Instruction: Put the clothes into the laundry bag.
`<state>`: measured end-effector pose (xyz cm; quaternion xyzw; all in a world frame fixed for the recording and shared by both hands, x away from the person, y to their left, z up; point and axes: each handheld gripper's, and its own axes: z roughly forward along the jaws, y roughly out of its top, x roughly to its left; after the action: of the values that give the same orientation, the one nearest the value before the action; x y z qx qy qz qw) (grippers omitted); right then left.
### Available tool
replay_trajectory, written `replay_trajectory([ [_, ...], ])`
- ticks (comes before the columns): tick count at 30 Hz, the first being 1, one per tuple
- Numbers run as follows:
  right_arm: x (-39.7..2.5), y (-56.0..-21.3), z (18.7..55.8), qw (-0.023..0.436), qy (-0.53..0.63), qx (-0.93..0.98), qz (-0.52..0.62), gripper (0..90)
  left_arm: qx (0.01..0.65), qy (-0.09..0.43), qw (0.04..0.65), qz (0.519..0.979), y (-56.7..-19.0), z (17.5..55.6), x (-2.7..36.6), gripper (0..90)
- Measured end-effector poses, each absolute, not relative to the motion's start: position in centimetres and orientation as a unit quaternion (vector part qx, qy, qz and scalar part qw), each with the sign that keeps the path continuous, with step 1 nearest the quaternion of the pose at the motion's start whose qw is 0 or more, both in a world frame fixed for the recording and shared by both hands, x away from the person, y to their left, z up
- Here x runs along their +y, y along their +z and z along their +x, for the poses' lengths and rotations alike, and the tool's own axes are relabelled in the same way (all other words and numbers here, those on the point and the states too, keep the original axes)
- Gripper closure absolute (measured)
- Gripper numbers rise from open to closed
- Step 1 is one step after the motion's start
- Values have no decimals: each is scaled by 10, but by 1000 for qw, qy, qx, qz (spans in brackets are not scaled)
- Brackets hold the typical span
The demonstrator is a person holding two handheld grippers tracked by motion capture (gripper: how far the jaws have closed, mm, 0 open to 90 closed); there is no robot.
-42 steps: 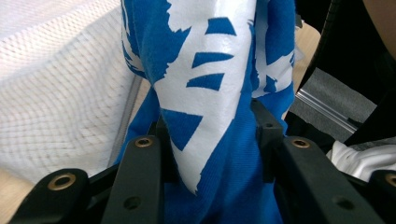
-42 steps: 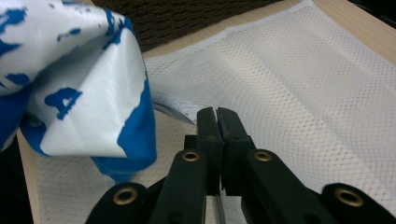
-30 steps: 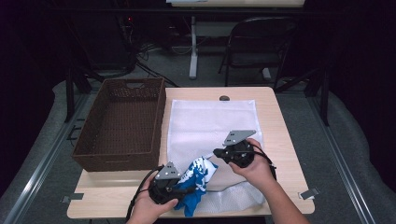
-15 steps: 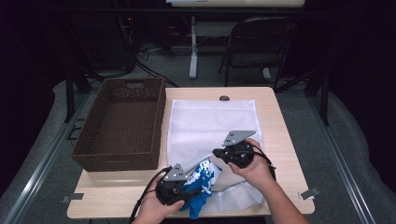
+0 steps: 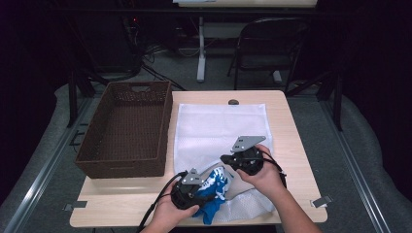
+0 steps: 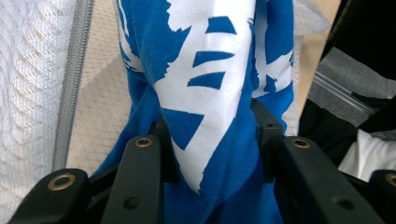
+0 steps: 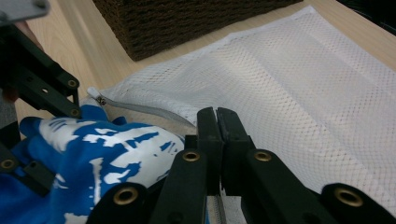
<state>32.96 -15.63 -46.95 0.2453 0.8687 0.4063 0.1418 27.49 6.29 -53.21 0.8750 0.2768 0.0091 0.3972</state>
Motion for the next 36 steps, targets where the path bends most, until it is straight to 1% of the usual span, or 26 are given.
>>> replay_trajectory([
  [6,-155,-469,329,141,407,869,243,890,301,7,399,866,-535,287,57,637],
  [10,-156,-469,329,141,407,869,243,890,312,15,380,871,-543,291,52,633],
  [19,-156,-469,328,141,407,869,243,890,322,26,350,879,-552,295,46,608],
  [25,-156,-469,328,142,407,869,244,890,315,52,335,886,-555,295,43,580],
  [30,-156,-469,329,141,407,869,244,889,322,46,346,880,-558,295,44,562],
  [31,-156,-469,329,141,407,869,243,889,323,43,347,879,-558,295,45,555],
  [36,-156,-469,329,141,407,869,243,889,331,37,351,875,-555,295,45,454],
])
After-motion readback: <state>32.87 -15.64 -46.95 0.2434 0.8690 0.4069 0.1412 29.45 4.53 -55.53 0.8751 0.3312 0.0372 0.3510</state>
